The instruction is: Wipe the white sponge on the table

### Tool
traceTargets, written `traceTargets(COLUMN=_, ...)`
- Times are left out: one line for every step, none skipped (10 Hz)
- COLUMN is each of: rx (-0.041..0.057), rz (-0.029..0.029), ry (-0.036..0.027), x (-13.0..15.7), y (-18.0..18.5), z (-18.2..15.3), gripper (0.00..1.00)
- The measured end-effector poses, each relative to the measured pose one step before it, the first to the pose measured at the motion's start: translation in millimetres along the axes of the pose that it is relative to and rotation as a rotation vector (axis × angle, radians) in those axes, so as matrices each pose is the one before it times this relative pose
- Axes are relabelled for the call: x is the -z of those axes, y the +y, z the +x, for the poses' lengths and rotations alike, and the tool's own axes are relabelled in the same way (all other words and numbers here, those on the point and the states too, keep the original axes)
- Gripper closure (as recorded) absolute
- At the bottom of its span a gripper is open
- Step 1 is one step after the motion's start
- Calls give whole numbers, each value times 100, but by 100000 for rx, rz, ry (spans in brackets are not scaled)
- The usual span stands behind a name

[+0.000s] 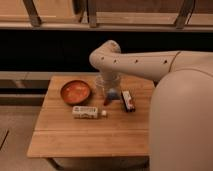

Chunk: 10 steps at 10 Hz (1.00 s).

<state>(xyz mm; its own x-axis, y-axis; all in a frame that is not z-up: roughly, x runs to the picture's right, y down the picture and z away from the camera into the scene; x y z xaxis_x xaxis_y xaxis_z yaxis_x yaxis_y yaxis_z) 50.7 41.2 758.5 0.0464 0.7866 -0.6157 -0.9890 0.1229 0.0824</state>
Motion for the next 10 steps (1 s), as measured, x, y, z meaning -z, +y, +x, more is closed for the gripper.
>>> traceTargets(rx=-2200, rz=-1189, ry=3867, x=-1839, y=-604, z=1108, gripper=100)
traceTargets(rx=-733, rz=29, ry=524, x=-221, y=-369, z=127, gripper=100)
traceTargets(rx=283, rz=-464, ry=-129, x=48, y=286, z=-8, gripper=100)
traceTargets(rx=409, rz=-115, ry=-91, x=76, y=278, z=-27, gripper=100)
traceTargets(rx=-205, rz=87, ry=6, x=-32, y=-159, z=6, gripper=100)
traceTargets(rx=-65, rz=140, ry=-18, x=6, y=-89, z=-2, gripper=100)
traceTargets(rx=367, rz=290, ry=-16, x=11, y=126, z=-16, gripper=100)
traceTargets(rx=-79, rz=-107, ry=1838, x=-689, y=115, z=353, gripper=100)
traceTargets(rx=-1826, rz=-966, ry=5632, x=-2307, y=-319, z=1192, gripper=100)
traceTargets(rx=-1486, rz=-1011, ry=3940, x=-1669, y=-242, z=704, gripper=100)
